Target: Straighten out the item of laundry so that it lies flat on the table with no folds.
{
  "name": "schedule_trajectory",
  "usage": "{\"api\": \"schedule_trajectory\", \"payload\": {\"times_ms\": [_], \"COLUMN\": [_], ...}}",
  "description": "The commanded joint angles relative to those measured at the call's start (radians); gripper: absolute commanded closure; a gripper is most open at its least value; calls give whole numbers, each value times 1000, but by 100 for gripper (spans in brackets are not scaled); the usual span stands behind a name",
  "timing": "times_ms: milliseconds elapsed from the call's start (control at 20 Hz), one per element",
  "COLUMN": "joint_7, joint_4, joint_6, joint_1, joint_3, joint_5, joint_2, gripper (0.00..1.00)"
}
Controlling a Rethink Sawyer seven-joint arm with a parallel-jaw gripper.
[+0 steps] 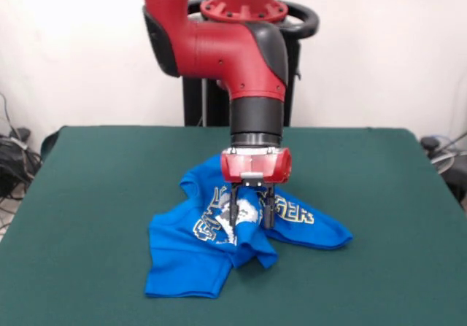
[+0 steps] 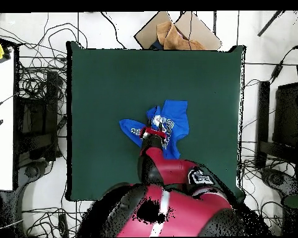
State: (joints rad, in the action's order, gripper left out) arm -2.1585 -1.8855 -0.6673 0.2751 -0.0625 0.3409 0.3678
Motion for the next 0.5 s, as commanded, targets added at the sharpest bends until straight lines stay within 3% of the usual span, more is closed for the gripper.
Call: {"api": "schedule_trajectory", "payload": {"times_ms": [50,300,500], "joint_7": [-9,-8,-12], "joint_4": [48,43,72], "joint_6": [164,243,252], "joint_1": [-115,-161,-198], "joint_3": [-107,-161,-200], "joint_5": [-139,-152,-170], "joint_2": [52,105,83], "gripper": [0,0,0]}}
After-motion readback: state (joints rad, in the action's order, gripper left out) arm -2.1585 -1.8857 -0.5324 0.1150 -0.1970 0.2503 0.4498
